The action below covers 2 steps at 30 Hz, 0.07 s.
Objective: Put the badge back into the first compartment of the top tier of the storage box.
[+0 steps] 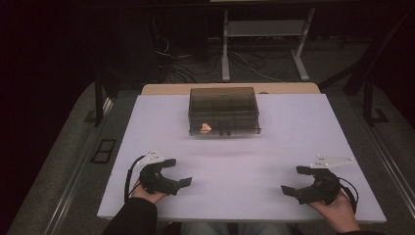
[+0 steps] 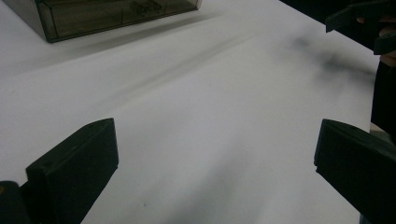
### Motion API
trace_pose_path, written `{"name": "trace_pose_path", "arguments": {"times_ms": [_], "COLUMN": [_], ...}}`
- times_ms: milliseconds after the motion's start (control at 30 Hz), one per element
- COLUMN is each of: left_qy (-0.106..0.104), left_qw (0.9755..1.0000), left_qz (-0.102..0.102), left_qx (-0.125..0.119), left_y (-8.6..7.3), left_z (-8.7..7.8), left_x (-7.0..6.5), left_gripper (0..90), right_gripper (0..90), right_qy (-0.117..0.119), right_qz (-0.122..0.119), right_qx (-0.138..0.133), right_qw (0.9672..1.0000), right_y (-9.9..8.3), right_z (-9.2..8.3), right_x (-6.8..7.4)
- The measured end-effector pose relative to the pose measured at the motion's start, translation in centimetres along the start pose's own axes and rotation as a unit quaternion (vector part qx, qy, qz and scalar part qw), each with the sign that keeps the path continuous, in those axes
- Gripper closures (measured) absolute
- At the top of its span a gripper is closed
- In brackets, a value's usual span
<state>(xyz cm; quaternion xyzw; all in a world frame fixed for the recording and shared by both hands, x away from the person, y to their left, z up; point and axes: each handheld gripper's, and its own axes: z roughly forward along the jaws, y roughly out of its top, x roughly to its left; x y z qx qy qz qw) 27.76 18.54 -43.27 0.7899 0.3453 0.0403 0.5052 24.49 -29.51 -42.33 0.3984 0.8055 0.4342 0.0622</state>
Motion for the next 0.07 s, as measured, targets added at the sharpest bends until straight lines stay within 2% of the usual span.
{"name": "trace_pose_path", "arguments": {"times_ms": [67], "left_qy": [0.001], "left_qw": [1.0000], "left_qz": [0.001], "left_qx": [-0.002], "left_y": [-0.10], "left_z": [-0.04], "left_x": [-0.12], "left_gripper": [0.0], "right_gripper": [0.1], "right_qy": [0.000], "right_qz": [0.000], "right_qx": [-0.001], "right_qw": [1.0000], "right_y": [0.01], "right_z": [-0.01], "right_x": [-0.01]}}
